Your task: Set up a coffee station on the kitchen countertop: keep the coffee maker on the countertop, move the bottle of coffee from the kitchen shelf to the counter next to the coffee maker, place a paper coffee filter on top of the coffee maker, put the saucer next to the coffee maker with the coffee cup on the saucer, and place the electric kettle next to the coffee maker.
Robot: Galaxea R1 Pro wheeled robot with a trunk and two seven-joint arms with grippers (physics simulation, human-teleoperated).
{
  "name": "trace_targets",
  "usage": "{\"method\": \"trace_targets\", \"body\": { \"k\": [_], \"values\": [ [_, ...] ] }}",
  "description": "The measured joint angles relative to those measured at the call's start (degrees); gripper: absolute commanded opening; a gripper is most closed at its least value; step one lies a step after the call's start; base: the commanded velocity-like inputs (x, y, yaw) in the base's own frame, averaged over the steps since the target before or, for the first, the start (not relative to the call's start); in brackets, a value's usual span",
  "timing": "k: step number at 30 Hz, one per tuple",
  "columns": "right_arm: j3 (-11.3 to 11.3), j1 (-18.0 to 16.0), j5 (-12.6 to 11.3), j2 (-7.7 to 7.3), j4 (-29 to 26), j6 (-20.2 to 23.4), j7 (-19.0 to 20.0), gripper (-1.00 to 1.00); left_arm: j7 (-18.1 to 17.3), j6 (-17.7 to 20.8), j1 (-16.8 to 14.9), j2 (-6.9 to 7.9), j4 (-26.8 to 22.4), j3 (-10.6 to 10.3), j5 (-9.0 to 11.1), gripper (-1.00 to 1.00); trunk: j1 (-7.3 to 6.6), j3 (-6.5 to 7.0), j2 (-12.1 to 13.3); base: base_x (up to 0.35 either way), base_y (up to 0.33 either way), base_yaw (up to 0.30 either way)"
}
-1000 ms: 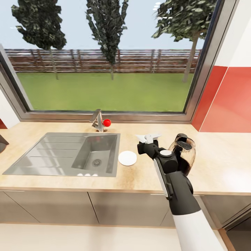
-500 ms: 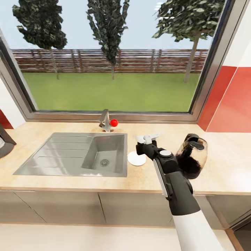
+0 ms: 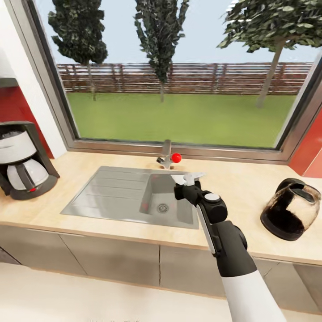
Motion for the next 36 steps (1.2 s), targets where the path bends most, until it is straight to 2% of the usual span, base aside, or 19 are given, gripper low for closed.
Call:
{"method": "trace_targets", "body": {
  "k": [17, 36],
  "values": [
    [-0.1, 0.7, 0.1, 0.0, -0.1, -0.1, -0.1, -1.0, 0.1, -0.3, -0.1, -0.01, 0.0, 0.4, 0.0, 1.0, -0.01, 0.0, 0.0, 0.014, 0.309, 0.278],
    [-0.1, 0.8, 0.1, 0.0, -0.2, -0.1, -0.1, -1.0, 0.1, -0.5, -0.1, -0.14, -0.1, 0.4, 0.2, 1.0, -0.01, 0.0, 0.0, 0.16, 0.308, 0.278]
  ]
}}
